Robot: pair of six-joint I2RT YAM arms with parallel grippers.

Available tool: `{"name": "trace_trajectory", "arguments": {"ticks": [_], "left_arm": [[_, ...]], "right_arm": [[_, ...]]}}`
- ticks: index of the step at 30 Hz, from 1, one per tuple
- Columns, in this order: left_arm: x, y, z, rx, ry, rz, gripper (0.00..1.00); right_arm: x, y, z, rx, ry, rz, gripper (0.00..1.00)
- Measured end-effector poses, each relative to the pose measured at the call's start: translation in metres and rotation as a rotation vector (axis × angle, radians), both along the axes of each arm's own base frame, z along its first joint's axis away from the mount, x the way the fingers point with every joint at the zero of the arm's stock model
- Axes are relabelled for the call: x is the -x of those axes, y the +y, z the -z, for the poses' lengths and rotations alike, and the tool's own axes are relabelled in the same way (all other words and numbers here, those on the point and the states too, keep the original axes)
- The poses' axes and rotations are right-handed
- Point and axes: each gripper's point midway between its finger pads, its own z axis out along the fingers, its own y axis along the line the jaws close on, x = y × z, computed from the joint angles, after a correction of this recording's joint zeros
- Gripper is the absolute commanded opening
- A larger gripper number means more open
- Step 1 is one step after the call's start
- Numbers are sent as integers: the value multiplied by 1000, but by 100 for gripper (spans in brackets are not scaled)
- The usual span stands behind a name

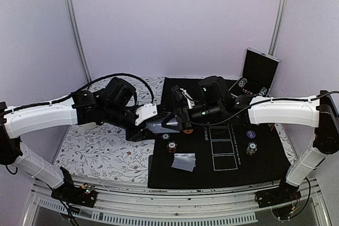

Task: Distribute texas hold em gaming equipment
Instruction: Adjust the face-down deck piles.

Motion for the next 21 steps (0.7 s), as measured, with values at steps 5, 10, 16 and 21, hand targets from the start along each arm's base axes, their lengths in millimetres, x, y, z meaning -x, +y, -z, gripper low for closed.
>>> {"name": "trace_trajectory", "arguments": {"ticks": [5, 10, 16, 21], "left_arm": [[0, 0, 0, 0, 0, 0, 44], [0, 0, 2, -6, 4, -1, 43], [0, -1, 3, -4, 7, 2, 45], [1, -1, 3, -3, 13, 1, 45]], "right_arm": [[0, -1, 0, 2, 3, -3, 36], [3, -2, -1, 1, 5, -17, 26], [4, -3, -4, -2, 11, -15, 25], [5, -1, -3, -7, 29, -17, 38]]}}
